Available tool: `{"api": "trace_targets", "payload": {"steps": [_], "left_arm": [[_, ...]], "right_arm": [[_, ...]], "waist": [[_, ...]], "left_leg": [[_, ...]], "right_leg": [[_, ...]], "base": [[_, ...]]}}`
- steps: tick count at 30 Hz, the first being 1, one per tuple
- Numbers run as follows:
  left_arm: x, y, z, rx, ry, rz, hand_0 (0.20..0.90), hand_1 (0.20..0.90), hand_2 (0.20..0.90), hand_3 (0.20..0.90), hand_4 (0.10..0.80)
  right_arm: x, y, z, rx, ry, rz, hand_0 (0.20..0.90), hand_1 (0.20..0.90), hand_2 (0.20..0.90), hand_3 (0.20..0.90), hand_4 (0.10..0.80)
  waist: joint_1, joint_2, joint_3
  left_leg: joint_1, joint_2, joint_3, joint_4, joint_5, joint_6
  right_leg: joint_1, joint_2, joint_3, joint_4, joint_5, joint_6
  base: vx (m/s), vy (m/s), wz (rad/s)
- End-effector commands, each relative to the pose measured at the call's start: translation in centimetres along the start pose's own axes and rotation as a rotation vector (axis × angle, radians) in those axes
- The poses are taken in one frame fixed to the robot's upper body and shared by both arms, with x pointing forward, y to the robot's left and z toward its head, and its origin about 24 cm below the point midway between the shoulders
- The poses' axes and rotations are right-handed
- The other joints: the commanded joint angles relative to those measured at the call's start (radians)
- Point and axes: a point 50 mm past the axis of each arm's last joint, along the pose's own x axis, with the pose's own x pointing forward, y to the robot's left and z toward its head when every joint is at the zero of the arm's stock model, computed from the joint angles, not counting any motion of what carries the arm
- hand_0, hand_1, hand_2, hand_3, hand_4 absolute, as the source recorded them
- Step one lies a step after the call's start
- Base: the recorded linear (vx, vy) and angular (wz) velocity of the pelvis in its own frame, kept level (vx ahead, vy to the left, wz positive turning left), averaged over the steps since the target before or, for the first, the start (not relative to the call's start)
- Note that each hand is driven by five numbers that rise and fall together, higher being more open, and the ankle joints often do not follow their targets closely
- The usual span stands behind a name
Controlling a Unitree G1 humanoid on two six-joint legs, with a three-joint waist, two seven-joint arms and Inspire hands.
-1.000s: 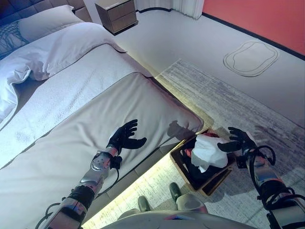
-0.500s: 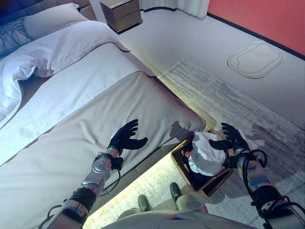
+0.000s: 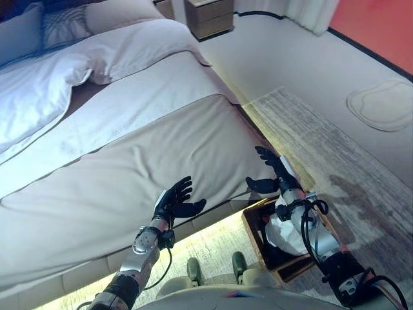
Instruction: Pick up the clothes from the bed and place them into the basket
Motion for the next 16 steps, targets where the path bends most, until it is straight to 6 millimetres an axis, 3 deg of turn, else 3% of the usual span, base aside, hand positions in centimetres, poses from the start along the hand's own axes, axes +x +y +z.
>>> {"api": "trace_targets", "payload": {"steps": [1,11,16], "left_arm": [[0.7,2.2,3.2,0.019,-0.159,0.081,0.900,0.900,0.900,0.900,0.800],[-0.8,4.2,1.4,0.009,-0.119,0.148,0.900,0.900,0.900,0.900,0.800],[-0.8,4.4,1.8,0.016,-0.129,0.134,0.900,0.900,0.900,0.900,0.800]], "right_arm": [[0.7,0.4,3.1,0.056,-0.176,-0.009,0.900,0.900,0.900,0.900,0.800],[-0.2,1.9,2.8,0.088,-0.155,0.002,0.900,0.900,0.900,0.900,0.800],[-0.3,2.0,2.7,0.113,-0.150,0.001,0.900,0.900,0.900,0.900,0.800]], "waist": [[0.031,-0.076,-0.080],[0.097,-0.096,-0.084],[0.108,-0.101,-0.080]], "left_leg": [[0.041,-0.019,-0.036,0.007,-0.129,0.019],[0.030,-0.022,-0.100,0.007,-0.112,0.017],[0.027,-0.023,-0.110,0.007,-0.109,0.019]], "right_leg": [[0.012,-0.050,-0.015,0.025,-0.061,0.022],[0.044,-0.067,-0.099,0.021,-0.071,0.023],[0.051,-0.070,-0.118,0.026,-0.074,0.026]], "base": [[0.090,0.031,0.40],[0.052,0.009,0.31],[0.027,-0.003,0.10]]}}
